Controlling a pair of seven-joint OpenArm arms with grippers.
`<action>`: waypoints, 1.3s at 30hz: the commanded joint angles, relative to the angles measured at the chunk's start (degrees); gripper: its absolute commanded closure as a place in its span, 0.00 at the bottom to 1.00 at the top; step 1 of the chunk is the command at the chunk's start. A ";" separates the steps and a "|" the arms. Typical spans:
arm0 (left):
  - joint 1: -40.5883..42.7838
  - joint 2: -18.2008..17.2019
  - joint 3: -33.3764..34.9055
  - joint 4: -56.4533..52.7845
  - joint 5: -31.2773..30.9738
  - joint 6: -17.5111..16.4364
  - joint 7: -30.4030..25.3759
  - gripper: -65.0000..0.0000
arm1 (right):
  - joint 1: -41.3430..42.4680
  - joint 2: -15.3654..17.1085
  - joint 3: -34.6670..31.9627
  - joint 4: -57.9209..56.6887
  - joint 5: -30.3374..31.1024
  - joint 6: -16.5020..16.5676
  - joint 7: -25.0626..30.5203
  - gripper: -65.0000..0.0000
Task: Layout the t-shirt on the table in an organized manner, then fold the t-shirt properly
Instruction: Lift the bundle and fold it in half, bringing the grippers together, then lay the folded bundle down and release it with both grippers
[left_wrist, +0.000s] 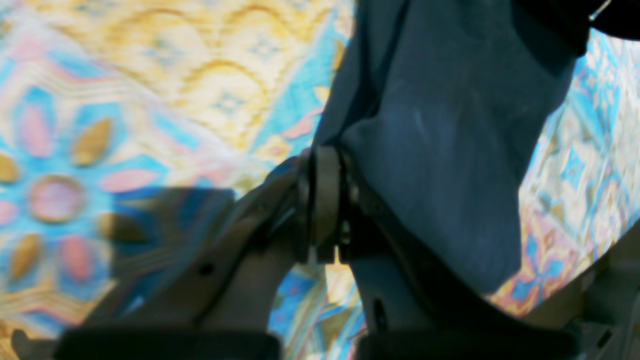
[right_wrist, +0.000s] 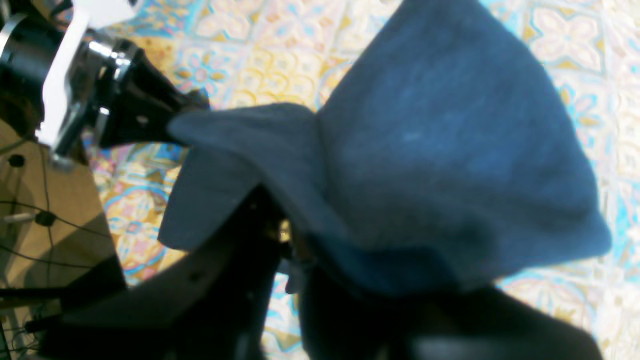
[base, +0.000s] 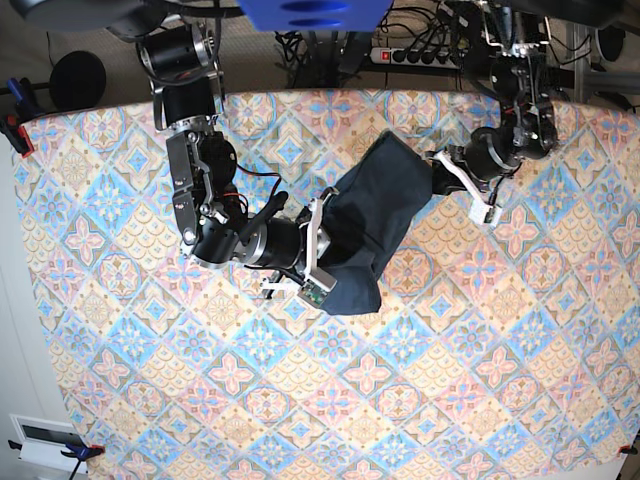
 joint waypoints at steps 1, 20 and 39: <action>-1.41 0.29 -0.06 0.77 -0.04 -0.23 -0.51 1.00 | 1.37 -0.51 -0.16 0.92 1.58 0.17 1.75 1.00; -6.77 2.05 -0.32 -7.06 0.66 -0.23 -1.48 1.00 | 1.02 -1.04 -27.15 1.36 -33.76 0.17 7.90 0.99; -3.17 1.61 -3.92 -6.71 -3.73 -0.23 -5.26 1.00 | 1.02 -3.06 -28.29 2.68 -34.02 0.17 10.80 0.72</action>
